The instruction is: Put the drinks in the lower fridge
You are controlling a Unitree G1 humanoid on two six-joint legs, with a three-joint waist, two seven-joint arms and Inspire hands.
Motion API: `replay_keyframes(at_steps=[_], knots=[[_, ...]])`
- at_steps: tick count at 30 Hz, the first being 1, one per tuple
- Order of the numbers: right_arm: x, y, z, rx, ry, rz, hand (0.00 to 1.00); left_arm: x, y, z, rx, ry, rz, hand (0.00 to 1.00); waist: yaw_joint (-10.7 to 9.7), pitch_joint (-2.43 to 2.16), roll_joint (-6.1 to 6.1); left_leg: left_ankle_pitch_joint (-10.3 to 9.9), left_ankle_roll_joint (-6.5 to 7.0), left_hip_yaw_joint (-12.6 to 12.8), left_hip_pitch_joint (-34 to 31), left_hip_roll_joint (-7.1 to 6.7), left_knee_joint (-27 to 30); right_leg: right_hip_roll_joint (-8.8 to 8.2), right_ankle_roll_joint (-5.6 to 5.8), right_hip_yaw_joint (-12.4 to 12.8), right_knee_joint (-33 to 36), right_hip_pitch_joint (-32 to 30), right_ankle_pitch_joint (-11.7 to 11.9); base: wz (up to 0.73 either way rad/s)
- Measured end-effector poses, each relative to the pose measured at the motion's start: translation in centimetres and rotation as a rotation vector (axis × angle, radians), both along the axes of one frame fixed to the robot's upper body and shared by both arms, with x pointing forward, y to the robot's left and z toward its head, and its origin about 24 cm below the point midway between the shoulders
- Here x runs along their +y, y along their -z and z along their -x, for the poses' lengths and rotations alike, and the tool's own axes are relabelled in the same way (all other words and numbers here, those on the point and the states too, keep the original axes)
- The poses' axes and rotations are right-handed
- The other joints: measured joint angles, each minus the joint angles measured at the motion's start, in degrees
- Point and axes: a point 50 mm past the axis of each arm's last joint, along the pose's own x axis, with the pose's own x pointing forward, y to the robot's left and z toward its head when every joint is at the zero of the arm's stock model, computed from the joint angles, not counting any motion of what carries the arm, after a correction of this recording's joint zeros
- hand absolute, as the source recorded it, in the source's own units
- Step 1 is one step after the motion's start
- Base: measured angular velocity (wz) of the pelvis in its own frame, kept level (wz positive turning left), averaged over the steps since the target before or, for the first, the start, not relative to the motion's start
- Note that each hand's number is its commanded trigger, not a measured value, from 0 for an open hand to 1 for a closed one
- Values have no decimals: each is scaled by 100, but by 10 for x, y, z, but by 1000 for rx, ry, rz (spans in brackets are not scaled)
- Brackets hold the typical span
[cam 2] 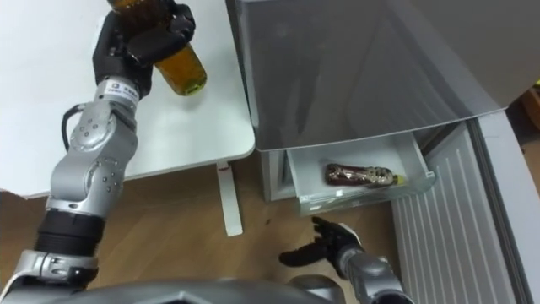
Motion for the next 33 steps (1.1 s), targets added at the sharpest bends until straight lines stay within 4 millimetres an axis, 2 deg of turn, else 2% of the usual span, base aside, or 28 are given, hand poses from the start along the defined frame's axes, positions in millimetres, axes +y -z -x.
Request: replay_keyframes(at_steps=[3,5,11,17,20,28,31,33], knots=[[5,-6,-9,-52,-41,-12,0,-3,9,8,25,34,-26,100,10,0,-5,-1,1,-4,-43,0,46,-10,0,-38,46,-29,0,6],[11,-13,-12,-104,-74,-29,0,-6,14,14,42,59,-30,100,117,1,-5,-1,1,-14,-54,1,69,-1,-1,-44,47,-30,0,0],[19,-35,-27,-237,-114,-87,0,-10,15,20,34,108,-19,100,266,9,-11,-1,1,-44,-48,-2,82,4,-8,-66,38,-4,3,1],[23,-47,-32,-300,-150,-129,0,-7,21,31,32,156,16,100,268,35,-51,-1,1,-8,-60,-2,68,-10,-7,-79,25,-14,3,1],[23,-52,-35,-322,-169,-138,0,-6,27,38,57,171,29,100,266,60,-106,-1,1,-9,-120,-4,76,-8,-7,-96,2,-53,3,2],[21,-57,-37,-329,-224,-159,0,-10,37,52,74,287,55,100,280,58,-116,-1,1,-12,-146,4,67,-18,-6,-133,-46,-38,17,3],[24,-57,-35,-317,-251,-188,0,-14,40,58,70,337,75,100,277,56,-148,-1,1,-14,-147,-1,67,-21,-5,-157,-44,-39,17,0],[28,-57,-34,-309,-275,-204,0,-18,42,61,76,369,97,100,277,38,-184,-1,1,-18,-148,-2,70,-19,-6,-167,-39,-38,17,0]])
